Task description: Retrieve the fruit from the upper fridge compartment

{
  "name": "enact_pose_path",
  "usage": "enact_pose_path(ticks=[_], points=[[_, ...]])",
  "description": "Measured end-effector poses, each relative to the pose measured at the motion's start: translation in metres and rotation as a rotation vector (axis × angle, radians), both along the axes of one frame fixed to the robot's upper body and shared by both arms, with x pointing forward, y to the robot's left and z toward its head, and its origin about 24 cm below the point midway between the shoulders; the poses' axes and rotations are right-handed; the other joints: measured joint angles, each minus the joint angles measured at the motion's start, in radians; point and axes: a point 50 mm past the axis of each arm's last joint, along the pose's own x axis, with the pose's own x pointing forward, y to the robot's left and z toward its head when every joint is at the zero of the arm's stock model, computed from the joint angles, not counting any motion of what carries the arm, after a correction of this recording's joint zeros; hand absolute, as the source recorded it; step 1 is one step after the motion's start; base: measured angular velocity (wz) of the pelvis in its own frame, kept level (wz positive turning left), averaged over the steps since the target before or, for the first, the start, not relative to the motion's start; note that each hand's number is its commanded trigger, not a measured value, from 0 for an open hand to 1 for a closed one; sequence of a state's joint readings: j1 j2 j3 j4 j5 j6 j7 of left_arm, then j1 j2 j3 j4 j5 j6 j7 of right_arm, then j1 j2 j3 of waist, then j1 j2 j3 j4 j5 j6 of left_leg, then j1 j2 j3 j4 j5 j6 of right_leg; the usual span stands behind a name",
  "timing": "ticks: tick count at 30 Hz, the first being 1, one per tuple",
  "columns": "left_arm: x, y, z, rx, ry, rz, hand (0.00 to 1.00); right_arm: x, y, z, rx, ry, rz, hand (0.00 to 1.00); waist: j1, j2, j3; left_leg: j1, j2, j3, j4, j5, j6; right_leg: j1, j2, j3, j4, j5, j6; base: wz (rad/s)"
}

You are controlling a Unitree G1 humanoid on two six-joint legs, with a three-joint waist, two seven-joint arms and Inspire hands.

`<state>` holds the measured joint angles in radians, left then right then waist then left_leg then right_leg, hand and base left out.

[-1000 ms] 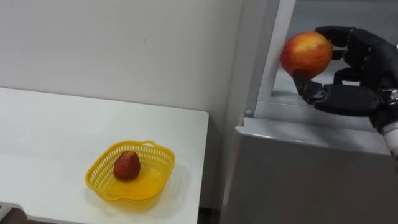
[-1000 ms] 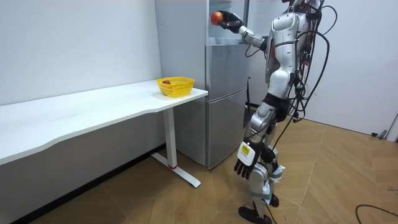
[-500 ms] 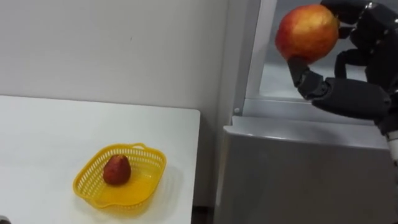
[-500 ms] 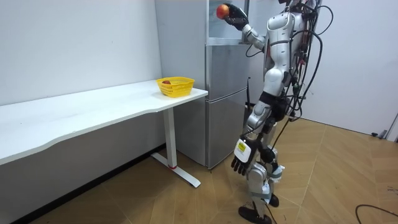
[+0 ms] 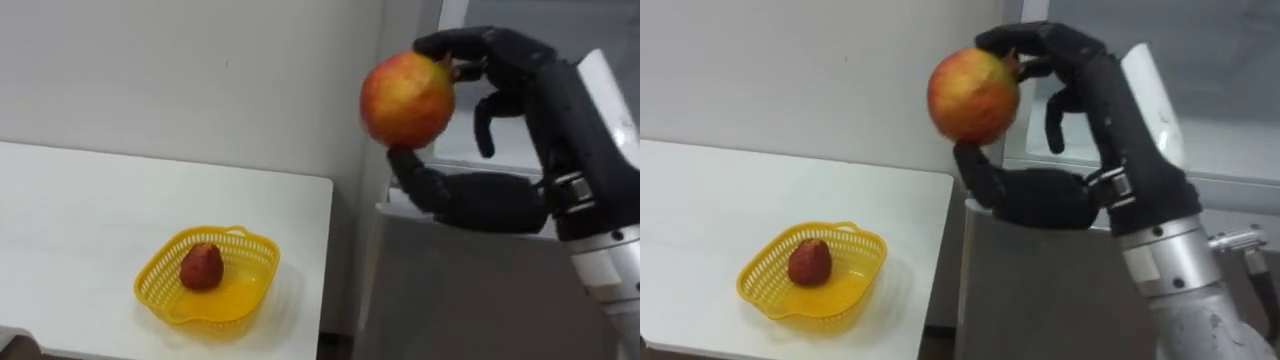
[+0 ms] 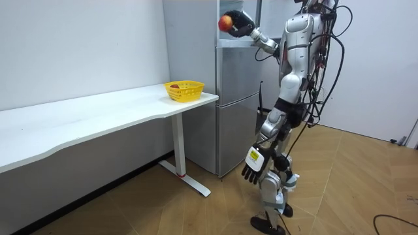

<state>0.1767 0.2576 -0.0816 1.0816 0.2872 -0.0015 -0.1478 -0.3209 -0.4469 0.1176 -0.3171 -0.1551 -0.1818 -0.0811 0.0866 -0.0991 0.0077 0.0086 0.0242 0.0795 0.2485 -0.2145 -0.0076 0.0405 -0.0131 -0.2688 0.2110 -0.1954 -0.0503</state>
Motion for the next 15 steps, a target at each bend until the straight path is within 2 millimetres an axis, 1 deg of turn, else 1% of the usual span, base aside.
enact_pose_path(ticks=[1, 2, 3, 4, 5, 6, 7, 9, 10, 11, 13, 14, 15], points=[[0.004, 0.0, 0.0, -0.001, -0.009, -0.003, 0.0, 0.002, 0.004, -0.005, -0.019, 0.025, 0.018, 1.0, 0.008, -0.005, 0.0016, -0.004, 0.0, -0.001, 0.003, 0.0, 0.0, -0.006, -0.002, -0.002, 0.006, 0.0, 0.0, 0.06], [0.007, 0.001, 0.001, 0.002, -0.017, -0.005, 0.0, 0.006, 0.004, -0.012, -0.033, 0.06, 0.022, 1.0, 0.024, -0.011, 0.0051, -0.007, -0.001, -0.003, 0.005, 0.0, 0.0, -0.006, -0.003, -0.007, 0.007, -0.002, -0.001, 0.08], [0.008, 0.001, 0.001, 0.004, -0.019, -0.006, 0.0, 0.008, 0.004, -0.015, -0.039, 0.079, 0.02, 1.0, 0.031, -0.015, 0.0064, -0.009, -0.001, -0.004, 0.007, 0.0, 0.0, -0.007, -0.003, -0.008, 0.007, -0.002, -0.001, 0.15], [0.01, 0.003, 0.002, 0.008, -0.022, -0.007, 0.0, 0.011, 0.004, -0.021, -0.05, 0.115, 0.018, 1.0, 0.04, -0.024, 0.0074, -0.018, -0.002, -0.011, 0.011, 0.0, 0.0, -0.009, -0.004, -0.013, 0.007, -0.003, -0.001, 0.17], [0.01, 0.003, 0.002, 0.009, -0.023, -0.008, 0.0, 0.013, 0.005, -0.025, -0.061, 0.14, 0.019, 1.0, 0.047, -0.032, 0.0062, -0.027, -0.002, -0.017, 0.011, 0.0, 0.0, -0.015, -0.005, -0.02, 0.007, -0.003, -0.001, 0.23], [0.011, 0.003, 0.002, 0.009, -0.025, -0.008, 0.0, 0.015, 0.004, -0.027, -0.072, 0.152, 0.016, 1.0, 0.054, -0.039, 0.0067, -0.039, -0.001, -0.026, 0.017, 0.0, 0.0, -0.021, -0.006, -0.029, 0.008, -0.003, -0.001, 0.2], [0.011, 0.003, 0.002, 0.009, -0.026, -0.009, 0.0, 0.016, 0.004, -0.028, -0.075, 0.158, 0.015, 1.0, 0.055, -0.042, 0.0085, -0.046, -0.001, -0.028, 0.023, 0.0, 0.0, -0.022, -0.007, -0.034, 0.007, -0.003, -0.001, 0.19], [0.011, 0.004, 0.002, 0.01, -0.026, -0.009, 0.0, 0.02, 0.002, -0.031, -0.081, 0.179, 0.008, 1.0, 0.062, -0.048, 0.0088, -0.053, -0.001, -0.029, 0.028, 0.0, 0.001, -0.022, -0.007, -0.04, 0.005, -0.003, -0.001, 0.12], [0.012, 0.004, 0.003, 0.01, -0.027, -0.009, 0.0, 0.022, 0.0, -0.034, -0.08, 0.192, 0.0, 1.0, 0.069, -0.05, 0.0093, -0.056, -0.001, -0.031, 0.028, -0.001, 0.002, -0.021, -0.007, -0.043, 0.004, -0.003, -0.001, 0.08], [0.014, 0.004, 0.003, 0.012, -0.032, -0.011, 0.0, 0.026, -0.002, -0.038, -0.081, 0.216, -0.01, 1.0, 0.082, -0.053, 0.0115, -0.059, -0.002, -0.037, 0.028, -0.001, 0.002, -0.021, -0.007, -0.046, 0.004, -0.003, -0.001, 0.08], [0.018, 0.006, 0.004, 0.019, -0.041, -0.017, 0.0, 0.035, -0.004, -0.045, -0.096, 0.249, -0.031, 1.0, 0.087, -0.06, 0.0159, -0.065, -0.004, -0.044, 0.03, -0.001, 0.002, -0.024, -0.007, -0.052, 0.004, -0.003, -0.001, 0.1], [0.02, 0.008, 0.005, 0.025, -0.043, -0.019, 0.0, 0.039, -0.002, -0.044, -0.096, 0.248, -0.026, 1.0, 0.086, -0.064, 0.0166, -0.072, -0.004, -0.055, 0.043, -0.001, 0.001, -0.028, -0.007, -0.059, 0.005, -0.003, -0.001, 0.13], [0.021, 0.01, 0.006, 0.029, -0.046, -0.022, 0.0, 0.043, -0.002, -0.044, -0.103, 0.251, -0.031, 1.0, 0.085, -0.067, 0.0156, -0.08, -0.005, -0.059, 0.051, -0.001, 0.001, -0.029, -0.006, -0.063, 0.006, -0.003, -0.001, 0.12]])
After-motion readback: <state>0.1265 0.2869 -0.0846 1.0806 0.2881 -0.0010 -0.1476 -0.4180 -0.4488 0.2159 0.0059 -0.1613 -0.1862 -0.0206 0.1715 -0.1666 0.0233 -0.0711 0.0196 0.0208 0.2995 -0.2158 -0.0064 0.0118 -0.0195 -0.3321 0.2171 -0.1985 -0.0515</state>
